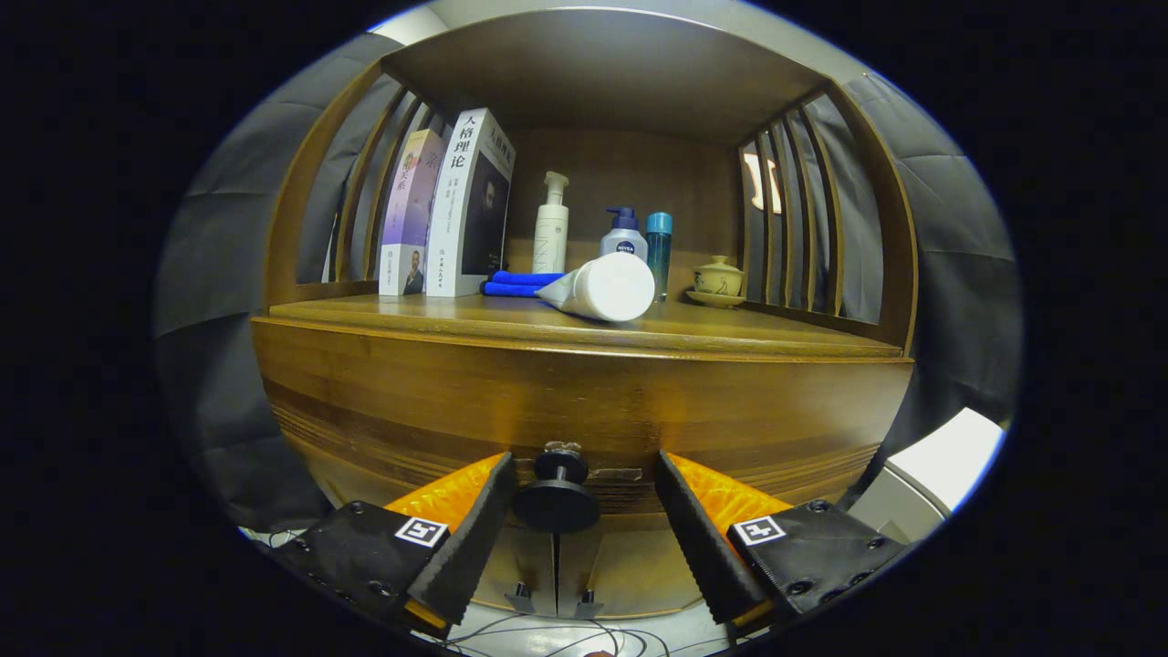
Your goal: Pull open the drawer, take out the items inside it, and place them on the countertop above the cabinet.
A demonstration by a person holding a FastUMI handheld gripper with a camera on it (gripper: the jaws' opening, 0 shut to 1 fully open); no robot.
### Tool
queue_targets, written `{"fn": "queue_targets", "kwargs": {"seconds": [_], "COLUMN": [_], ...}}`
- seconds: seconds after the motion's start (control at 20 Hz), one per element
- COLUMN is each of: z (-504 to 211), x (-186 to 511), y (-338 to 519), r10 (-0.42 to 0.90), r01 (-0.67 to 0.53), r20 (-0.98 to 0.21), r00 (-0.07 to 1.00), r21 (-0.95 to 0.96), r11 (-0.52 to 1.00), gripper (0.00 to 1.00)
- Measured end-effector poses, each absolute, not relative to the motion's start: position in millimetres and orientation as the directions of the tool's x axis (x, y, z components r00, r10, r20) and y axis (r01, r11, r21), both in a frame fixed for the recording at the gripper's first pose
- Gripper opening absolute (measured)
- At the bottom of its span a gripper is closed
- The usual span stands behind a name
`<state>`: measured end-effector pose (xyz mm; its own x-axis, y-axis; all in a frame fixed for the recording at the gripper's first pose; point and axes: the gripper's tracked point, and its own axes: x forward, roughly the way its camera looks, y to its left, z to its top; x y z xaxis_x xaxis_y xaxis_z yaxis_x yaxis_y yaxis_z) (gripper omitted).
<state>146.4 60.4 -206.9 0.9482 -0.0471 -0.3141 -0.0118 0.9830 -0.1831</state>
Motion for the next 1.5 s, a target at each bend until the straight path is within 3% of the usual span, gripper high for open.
{"fn": "queue_targets", "kwargs": {"seconds": [0.45,0.8,1.5], "z": [-189,-124,-55], "x": [136,84,-35], "y": [63,61,32], "r10": [-0.013,0.053,0.116], "r01": [-0.035,-0.072,-0.12], "r20": [-0.279,-0.185,-0.136], "r00": [0.96,0.981,0.984], "r21": [-0.165,-0.097,-0.025], "r11": [0.986,0.993,0.992], "gripper": [0.99,0.99,0.99]}}
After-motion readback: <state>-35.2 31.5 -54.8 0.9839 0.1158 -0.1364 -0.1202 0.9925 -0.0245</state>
